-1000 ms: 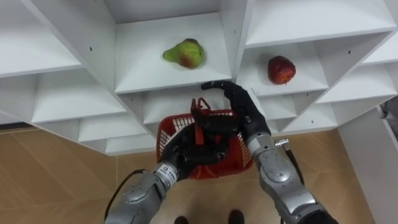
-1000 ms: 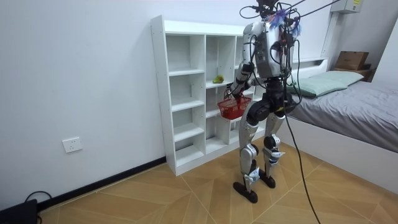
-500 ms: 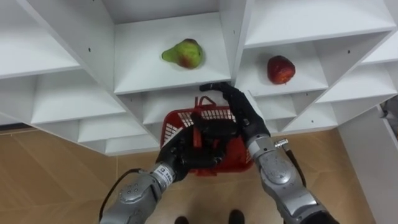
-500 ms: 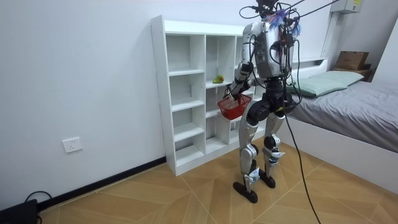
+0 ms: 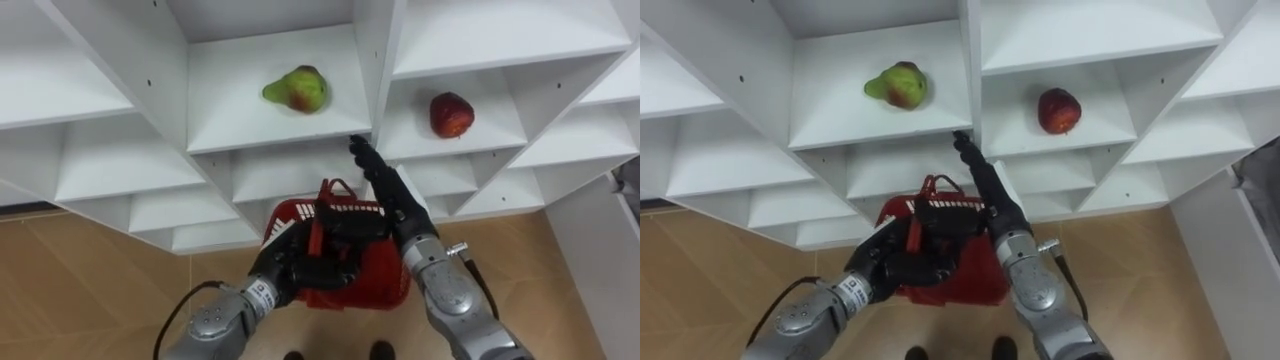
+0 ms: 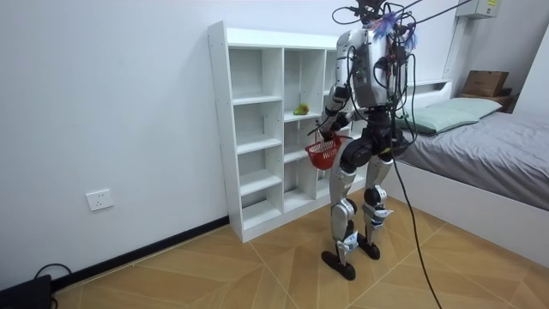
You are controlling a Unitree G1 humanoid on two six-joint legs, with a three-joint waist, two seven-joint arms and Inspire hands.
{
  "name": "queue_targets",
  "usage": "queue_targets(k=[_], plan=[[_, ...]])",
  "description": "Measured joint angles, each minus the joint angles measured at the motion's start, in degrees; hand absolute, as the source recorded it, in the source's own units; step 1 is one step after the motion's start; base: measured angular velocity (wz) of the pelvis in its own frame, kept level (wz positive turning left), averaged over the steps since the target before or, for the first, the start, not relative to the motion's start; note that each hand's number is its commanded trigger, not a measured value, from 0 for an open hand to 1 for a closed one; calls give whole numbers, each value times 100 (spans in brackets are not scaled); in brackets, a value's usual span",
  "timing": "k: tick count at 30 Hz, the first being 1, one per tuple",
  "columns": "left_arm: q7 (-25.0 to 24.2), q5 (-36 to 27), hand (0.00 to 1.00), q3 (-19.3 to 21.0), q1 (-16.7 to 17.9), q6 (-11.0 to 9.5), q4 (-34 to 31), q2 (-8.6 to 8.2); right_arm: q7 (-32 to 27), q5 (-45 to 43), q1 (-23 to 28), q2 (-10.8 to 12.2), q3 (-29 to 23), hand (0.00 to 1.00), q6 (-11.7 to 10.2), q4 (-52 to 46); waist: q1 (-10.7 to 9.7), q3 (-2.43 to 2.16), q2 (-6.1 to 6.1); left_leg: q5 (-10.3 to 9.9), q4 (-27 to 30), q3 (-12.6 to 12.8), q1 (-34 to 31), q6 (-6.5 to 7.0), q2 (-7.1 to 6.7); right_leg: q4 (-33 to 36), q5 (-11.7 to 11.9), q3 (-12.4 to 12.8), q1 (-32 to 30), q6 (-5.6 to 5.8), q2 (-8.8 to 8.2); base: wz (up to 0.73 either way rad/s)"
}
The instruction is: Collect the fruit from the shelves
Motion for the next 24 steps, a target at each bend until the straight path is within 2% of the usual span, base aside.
queue_targets(k=[3,6,10,14,18,23,24], plan=[[-85,19,100,87,88,0,1,5,156,-37,21,-14,-1,0,27,-27,5,8,-18,0,-4,0,47,0,-7,1,-8,0,41,6,-7,0],[-191,14,100,144,107,-1,46,23,196,-226,63,-80,11,0,160,-272,8,5,-39,0,-15,-9,93,0,-16,6,-18,-3,83,14,-6,0],[-298,16,100,319,237,-2,80,83,312,-463,249,-127,3,0,214,-586,50,5,-121,0,-22,-21,227,-1,-14,-1,-42,-22,223,12,-9,1],[-341,10,100,707,302,-4,145,119,412,-601,373,-321,-14,0,382,-1027,149,-1,-249,6,-56,-38,274,-12,-10,8,-50,-26,253,12,-9,0],[-303,11,100,902,333,-14,165,161,538,-717,430,-500,-22,0,384,-1317,158,1,-322,7,-53,-83,332,-14,-14,-3,-57,-102,349,2,-13,7],[-215,19,100,1068,559,-14,165,186,625,-915,516,-518,-10,0,415,-1495,171,-64,-437,11,-157,-167,544,-26,-18,-168,-54,-193,624,3,-1,7],[-205,23,100,1093,589,-14,165,187,626,-914,548,-522,-10,0,448,-1551,181,-65,-444,10,-171,-177,575,-27,-18,-194,-54,-199,671,4,4,9]])
